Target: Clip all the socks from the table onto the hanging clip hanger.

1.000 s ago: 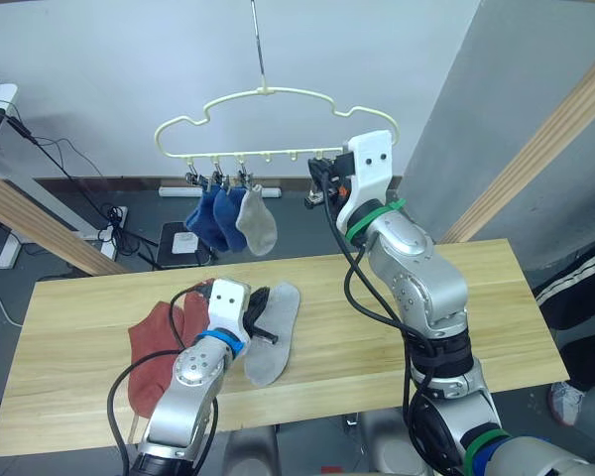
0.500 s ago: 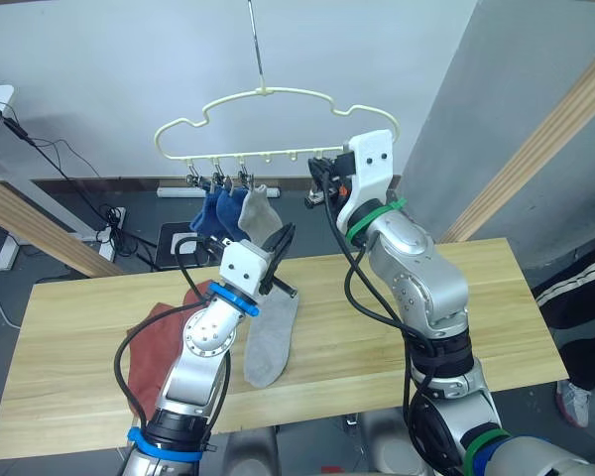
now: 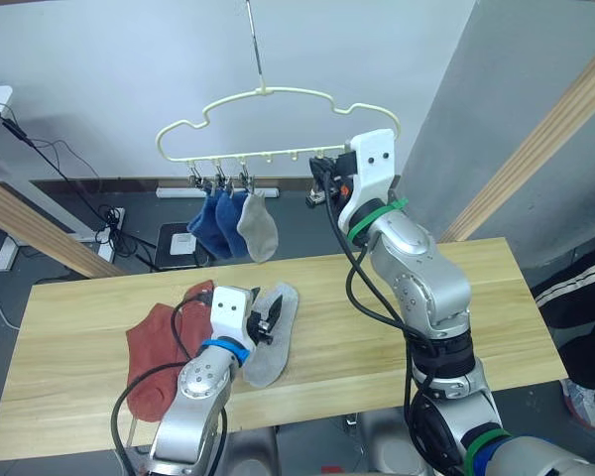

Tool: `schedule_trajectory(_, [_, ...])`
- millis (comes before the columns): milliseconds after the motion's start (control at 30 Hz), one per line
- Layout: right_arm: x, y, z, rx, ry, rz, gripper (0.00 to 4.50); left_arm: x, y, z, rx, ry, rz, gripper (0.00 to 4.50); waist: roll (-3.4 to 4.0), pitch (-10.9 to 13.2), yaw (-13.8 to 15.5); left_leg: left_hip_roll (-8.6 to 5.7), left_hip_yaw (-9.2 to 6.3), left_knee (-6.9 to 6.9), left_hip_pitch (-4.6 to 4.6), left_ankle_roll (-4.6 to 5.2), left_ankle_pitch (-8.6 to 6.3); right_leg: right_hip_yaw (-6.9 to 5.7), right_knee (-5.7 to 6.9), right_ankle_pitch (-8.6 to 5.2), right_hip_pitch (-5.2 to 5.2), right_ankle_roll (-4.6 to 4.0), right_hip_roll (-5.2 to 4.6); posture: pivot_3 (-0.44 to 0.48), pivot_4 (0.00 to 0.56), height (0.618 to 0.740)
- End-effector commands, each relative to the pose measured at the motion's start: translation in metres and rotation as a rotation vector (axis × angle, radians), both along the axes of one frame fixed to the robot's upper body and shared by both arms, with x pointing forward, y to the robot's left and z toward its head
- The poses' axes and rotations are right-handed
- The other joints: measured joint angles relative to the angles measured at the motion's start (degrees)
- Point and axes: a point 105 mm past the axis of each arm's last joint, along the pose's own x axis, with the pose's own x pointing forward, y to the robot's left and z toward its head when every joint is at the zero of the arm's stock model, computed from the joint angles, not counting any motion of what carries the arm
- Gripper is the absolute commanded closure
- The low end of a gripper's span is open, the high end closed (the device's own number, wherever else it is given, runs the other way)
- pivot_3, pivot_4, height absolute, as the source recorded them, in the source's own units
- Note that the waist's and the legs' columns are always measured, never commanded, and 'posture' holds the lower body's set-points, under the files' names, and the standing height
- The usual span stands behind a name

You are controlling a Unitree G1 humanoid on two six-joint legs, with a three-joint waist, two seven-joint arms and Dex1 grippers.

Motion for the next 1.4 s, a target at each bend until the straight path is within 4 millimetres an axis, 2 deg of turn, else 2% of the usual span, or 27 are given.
schedule_trajectory(33, [-0.010,0.004,0.013,0.021,-0.055,0.035,4.50,-0.001,0.007,-0.005,0.026,0.049,0.080,0.92,0.00,0.0,0.0,0.00,0.02,0.00,0.00,0.00,0.00,0.02,0.00,0.00,0.00,0.00,0.00,-0.143,0.275,0.740])
schedule_trajectory(133, [-0.010,0.004,0.014,0.021,-0.056,0.035,4.50,-0.002,0.011,-0.018,0.027,0.134,0.121,0.14,0.00,0.0,0.0,0.00,0.01,0.01,0.00,0.00,0.00,0.02,0.00,0.00,0.00,-0.01,0.00,-0.143,0.275,0.740])
schedule_trajectory(167, [-0.010,0.004,0.013,0.020,-0.055,0.034,4.50,-0.001,0.010,-0.020,0.016,0.144,0.125,0.02,0.00,0.0,0.0,0.00,0.01,0.01,0.00,0.00,0.00,0.02,0.00,0.00,0.00,-0.01,0.00,-0.143,0.275,0.740])
schedule_trajectory(433, [-0.010,0.005,0.013,0.021,-0.054,0.034,4.50,0.002,-0.002,-0.032,-0.030,0.243,0.101,0.02,0.01,0.0,0.0,0.00,0.02,0.00,0.00,0.00,0.00,0.02,0.00,0.03,0.00,-0.05,0.00,-0.153,0.275,0.740])
schedule_trajectory(567, [-0.010,0.005,0.013,0.023,-0.054,0.034,4.50,0.002,-0.002,-0.041,-0.029,0.309,0.118,0.02,0.03,-0.1,0.0,-0.01,0.02,0.01,0.01,0.00,0.00,0.03,0.00,0.03,0.01,-0.05,0.00,-0.157,0.273,0.740])
schedule_trajectory(700, [-0.010,0.005,0.013,0.024,-0.054,0.034,4.50,0.003,-0.004,-0.040,-0.026,0.308,0.106,0.02,0.06,-0.1,0.0,-0.01,0.02,0.01,0.03,0.00,0.00,0.03,0.00,0.03,0.03,-0.05,0.00,-0.158,0.272,0.740])
schedule_trajectory(967, [-0.010,0.005,0.013,0.028,-0.050,0.033,4.50,0.003,-0.005,-0.040,-0.007,0.306,0.066,1.58,0.07,-0.1,0.0,-0.01,0.02,0.01,0.03,-0.01,0.00,0.04,0.01,0.03,0.03,-0.05,0.00,-0.157,0.274,0.740])
schedule_trajectory(1133, [-0.010,0.005,0.013,0.028,-0.050,0.032,4.50,0.004,-0.006,-0.039,-0.007,0.304,0.046,2.99,0.07,-0.1,0.0,-0.01,0.02,0.01,0.03,-0.01,0.00,0.04,0.01,0.03,0.02,-0.05,0.00,-0.156,0.272,0.740])
schedule_trajectory(1267, [-0.010,0.005,0.013,0.030,-0.051,0.031,4.50,0.008,-0.007,-0.025,0.036,0.209,-0.022,3.72,0.07,-0.1,0.0,-0.01,0.02,0.01,0.02,-0.01,0.00,0.03,0.00,0.03,0.02,-0.05,0.00,-0.154,0.270,0.740])
schedule_trajectory(1400, [-0.010,0.005,0.013,0.029,-0.052,0.034,4.50,0.010,-0.008,-0.007,0.153,0.030,-0.133,4.47,0.07,-0.1,0.0,0.01,0.02,-0.01,0.01,-0.01,0.00,0.03,0.00,0.04,-0.01,-0.06,0.00,-0.154,0.269,0.740])
